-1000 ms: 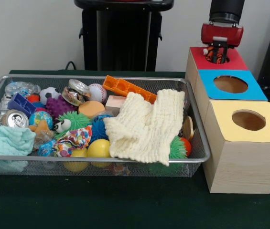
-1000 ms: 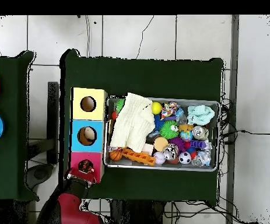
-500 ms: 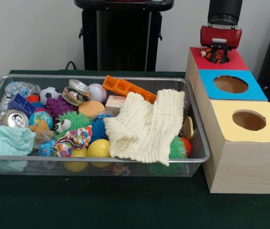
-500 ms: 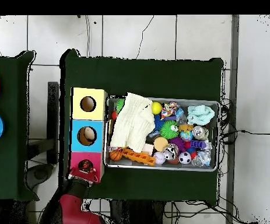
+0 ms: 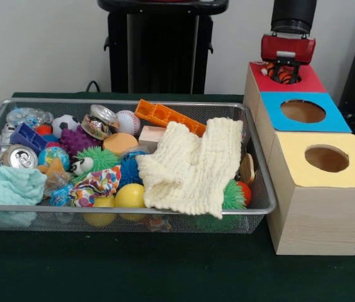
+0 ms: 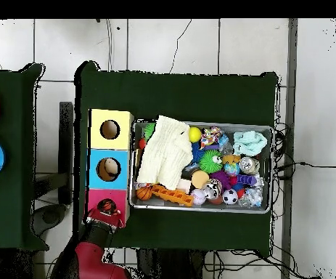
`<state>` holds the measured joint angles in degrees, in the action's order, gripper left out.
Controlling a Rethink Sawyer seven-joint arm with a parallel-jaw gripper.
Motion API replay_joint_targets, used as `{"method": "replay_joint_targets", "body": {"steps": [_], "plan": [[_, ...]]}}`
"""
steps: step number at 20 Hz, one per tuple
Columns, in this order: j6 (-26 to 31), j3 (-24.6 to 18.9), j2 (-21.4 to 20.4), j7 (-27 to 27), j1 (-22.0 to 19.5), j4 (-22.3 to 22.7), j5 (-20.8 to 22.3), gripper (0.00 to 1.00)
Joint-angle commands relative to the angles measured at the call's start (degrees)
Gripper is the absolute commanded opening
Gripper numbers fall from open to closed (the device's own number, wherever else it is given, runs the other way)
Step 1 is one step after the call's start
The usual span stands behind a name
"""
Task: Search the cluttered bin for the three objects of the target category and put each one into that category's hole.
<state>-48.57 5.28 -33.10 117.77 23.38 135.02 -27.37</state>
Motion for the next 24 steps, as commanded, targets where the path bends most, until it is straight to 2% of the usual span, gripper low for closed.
{"method": "replay_joint_targets", "body": {"steps": [1,11,12,14,19,24], "plan": [[6.3,-7.3,10.6,15.9,-2.3,-4.7,-0.3,1.00],[6.1,-6.9,10.5,14.9,-2.3,-4.7,0.3,1.00],[5.6,-6.3,10.6,14.2,-1.6,-4.8,-0.2,0.00],[4.5,-6.5,10.7,15.7,-1.8,-4.6,-0.1,0.00],[4.8,-6.6,10.5,15.5,-1.8,-4.4,-0.7,0.00],[4.1,-7.7,11.3,17.2,-3.0,-4.7,0.7,0.00]]}}
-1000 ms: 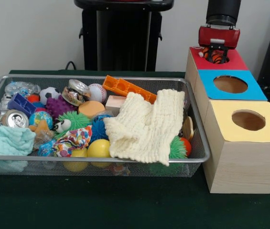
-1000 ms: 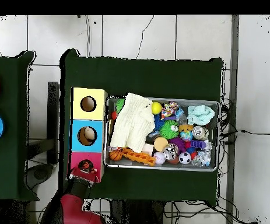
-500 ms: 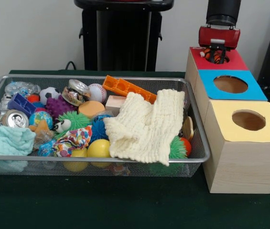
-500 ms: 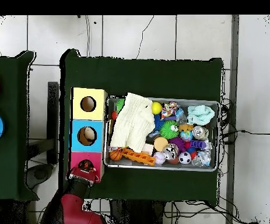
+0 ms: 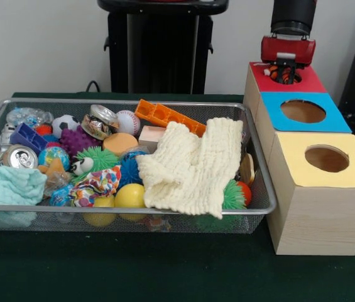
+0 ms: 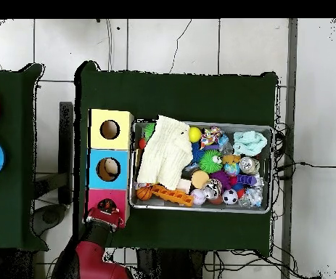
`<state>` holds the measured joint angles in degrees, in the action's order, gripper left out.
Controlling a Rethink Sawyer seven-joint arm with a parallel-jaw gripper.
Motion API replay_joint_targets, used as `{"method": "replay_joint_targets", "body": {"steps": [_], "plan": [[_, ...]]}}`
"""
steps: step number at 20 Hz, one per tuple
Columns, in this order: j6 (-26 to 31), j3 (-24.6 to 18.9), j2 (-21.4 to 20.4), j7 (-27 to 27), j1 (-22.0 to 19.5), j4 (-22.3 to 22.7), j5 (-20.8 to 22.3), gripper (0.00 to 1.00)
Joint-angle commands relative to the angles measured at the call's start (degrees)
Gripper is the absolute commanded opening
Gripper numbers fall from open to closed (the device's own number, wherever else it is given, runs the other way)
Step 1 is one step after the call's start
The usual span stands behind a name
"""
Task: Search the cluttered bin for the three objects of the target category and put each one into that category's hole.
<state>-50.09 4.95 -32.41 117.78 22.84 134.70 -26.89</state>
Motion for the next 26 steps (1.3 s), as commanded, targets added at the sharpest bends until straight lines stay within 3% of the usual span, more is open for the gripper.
{"method": "replay_joint_targets", "body": {"steps": [1,6,12,26], "plan": [[5.7,-7.3,10.4,17.0,-2.2,-4.3,-0.1,0.00],[5.4,-7.4,10.7,17.1,-2.3,-4.5,0.0,0.00],[1.8,-6.9,14.1,17.8,-1.9,-6.0,0.6,0.00],[-12.0,-6.6,27.8,17.1,-3.5,-13.3,3.0,0.00]]}}
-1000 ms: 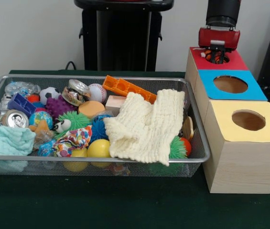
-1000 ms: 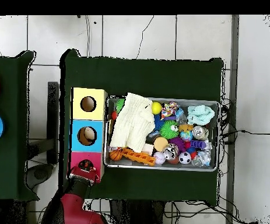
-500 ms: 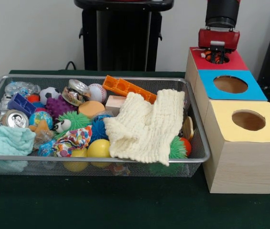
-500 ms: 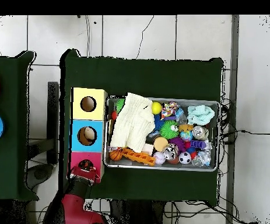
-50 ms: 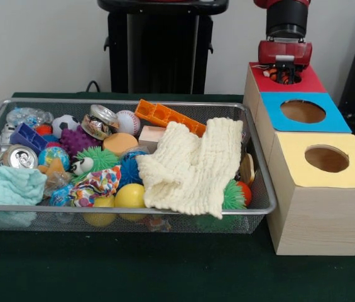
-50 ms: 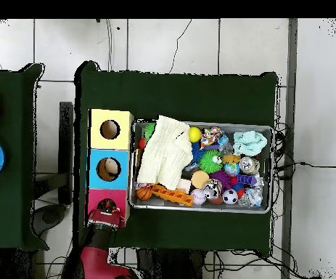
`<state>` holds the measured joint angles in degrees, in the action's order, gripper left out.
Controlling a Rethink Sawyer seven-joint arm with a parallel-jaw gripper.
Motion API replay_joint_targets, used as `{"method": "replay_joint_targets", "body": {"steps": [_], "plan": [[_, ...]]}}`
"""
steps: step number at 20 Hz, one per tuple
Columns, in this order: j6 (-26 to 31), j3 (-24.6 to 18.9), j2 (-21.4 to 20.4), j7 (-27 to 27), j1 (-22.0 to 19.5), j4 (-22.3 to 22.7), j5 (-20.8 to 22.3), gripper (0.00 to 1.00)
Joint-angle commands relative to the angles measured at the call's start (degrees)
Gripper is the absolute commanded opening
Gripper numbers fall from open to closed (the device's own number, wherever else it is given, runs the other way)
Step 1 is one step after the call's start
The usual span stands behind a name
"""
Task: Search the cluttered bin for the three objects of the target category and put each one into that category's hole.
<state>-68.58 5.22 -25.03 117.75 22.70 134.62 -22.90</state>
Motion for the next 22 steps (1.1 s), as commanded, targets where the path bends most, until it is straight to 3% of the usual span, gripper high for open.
{"method": "replay_joint_targets", "body": {"steps": [1,10,22], "plan": [[6.0,-7.0,20.8,16.9,-3.6,-13.3,-0.9,0.00],[5.7,-8.0,20.3,15.0,-5.3,-12.5,-0.4,0.00],[22.6,-10.7,7.4,8.7,-11.3,-4.9,1.4,0.00]]}}
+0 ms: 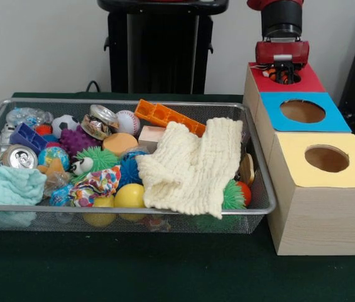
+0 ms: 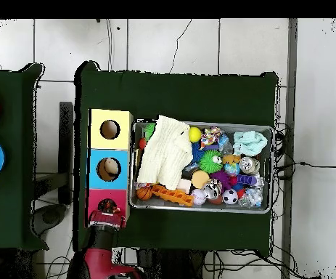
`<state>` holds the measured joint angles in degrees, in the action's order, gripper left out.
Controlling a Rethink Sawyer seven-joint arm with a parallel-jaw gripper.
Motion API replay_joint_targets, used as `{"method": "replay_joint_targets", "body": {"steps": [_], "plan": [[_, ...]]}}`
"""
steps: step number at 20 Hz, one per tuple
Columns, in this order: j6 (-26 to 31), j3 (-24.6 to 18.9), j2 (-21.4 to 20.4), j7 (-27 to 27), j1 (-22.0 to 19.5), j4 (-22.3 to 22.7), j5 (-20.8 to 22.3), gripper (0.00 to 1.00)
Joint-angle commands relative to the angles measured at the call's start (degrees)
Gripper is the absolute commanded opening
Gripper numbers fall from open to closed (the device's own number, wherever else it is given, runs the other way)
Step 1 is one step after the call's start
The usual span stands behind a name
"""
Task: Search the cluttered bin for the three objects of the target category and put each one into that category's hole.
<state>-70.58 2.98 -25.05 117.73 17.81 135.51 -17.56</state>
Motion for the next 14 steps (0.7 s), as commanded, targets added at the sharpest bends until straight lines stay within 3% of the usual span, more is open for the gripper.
{"method": "replay_joint_targets", "body": {"steps": [1,14], "plan": [[25.6,-8.5,6.4,8.4,-6.9,-5.2,-3.5,0.00],[27.2,-8.4,4.2,8.7,-7.3,-4.1,-2.7,0.00]]}}
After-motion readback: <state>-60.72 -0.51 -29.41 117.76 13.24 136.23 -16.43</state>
